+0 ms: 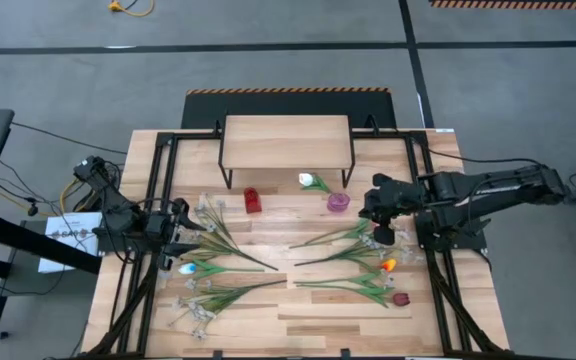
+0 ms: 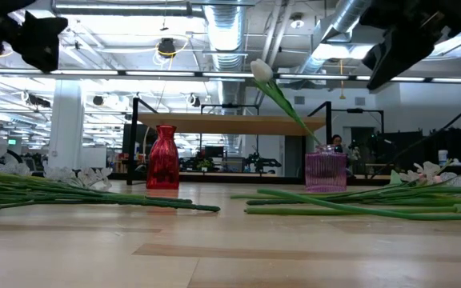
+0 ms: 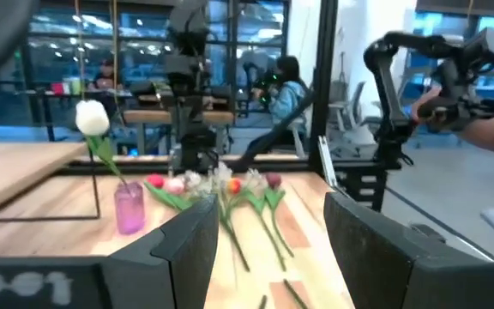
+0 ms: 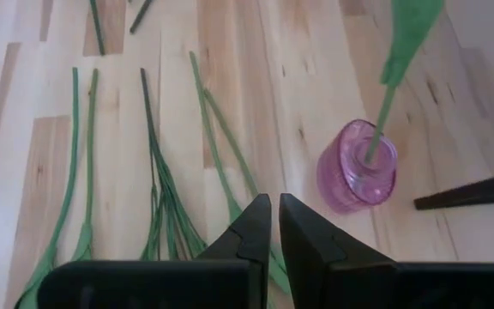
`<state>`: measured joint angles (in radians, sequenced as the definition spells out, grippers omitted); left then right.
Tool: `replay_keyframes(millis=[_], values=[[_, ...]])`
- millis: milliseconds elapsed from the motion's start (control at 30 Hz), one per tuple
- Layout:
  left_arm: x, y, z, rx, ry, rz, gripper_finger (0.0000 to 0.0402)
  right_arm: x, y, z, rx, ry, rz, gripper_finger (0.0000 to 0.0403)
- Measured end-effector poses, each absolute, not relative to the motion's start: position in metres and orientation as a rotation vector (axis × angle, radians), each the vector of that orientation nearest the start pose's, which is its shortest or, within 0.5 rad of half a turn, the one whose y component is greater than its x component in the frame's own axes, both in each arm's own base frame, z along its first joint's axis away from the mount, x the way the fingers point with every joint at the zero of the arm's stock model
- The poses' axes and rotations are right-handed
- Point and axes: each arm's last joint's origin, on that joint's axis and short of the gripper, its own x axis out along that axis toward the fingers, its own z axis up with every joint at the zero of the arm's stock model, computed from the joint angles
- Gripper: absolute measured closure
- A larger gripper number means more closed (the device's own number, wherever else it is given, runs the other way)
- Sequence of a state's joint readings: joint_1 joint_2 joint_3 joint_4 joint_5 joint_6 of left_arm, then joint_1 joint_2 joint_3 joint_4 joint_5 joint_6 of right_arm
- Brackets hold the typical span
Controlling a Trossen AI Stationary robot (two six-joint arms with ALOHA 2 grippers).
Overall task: Pick and place flowers into a vace then onto a shelf
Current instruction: Put the bottom white flowers into the pink vase
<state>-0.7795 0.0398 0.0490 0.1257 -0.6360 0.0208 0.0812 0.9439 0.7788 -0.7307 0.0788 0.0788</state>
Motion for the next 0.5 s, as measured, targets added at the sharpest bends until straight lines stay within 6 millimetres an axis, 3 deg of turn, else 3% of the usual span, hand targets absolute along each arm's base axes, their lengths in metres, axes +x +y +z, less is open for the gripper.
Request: replay_keyframes(millis=[500], values=[[0.090, -0.063, 0.175, -0.001, 0.034, -0.089, 0.0198, 0.175, 0.013, 0.263, 0.000, 0.874, -0.025, 0.0387]])
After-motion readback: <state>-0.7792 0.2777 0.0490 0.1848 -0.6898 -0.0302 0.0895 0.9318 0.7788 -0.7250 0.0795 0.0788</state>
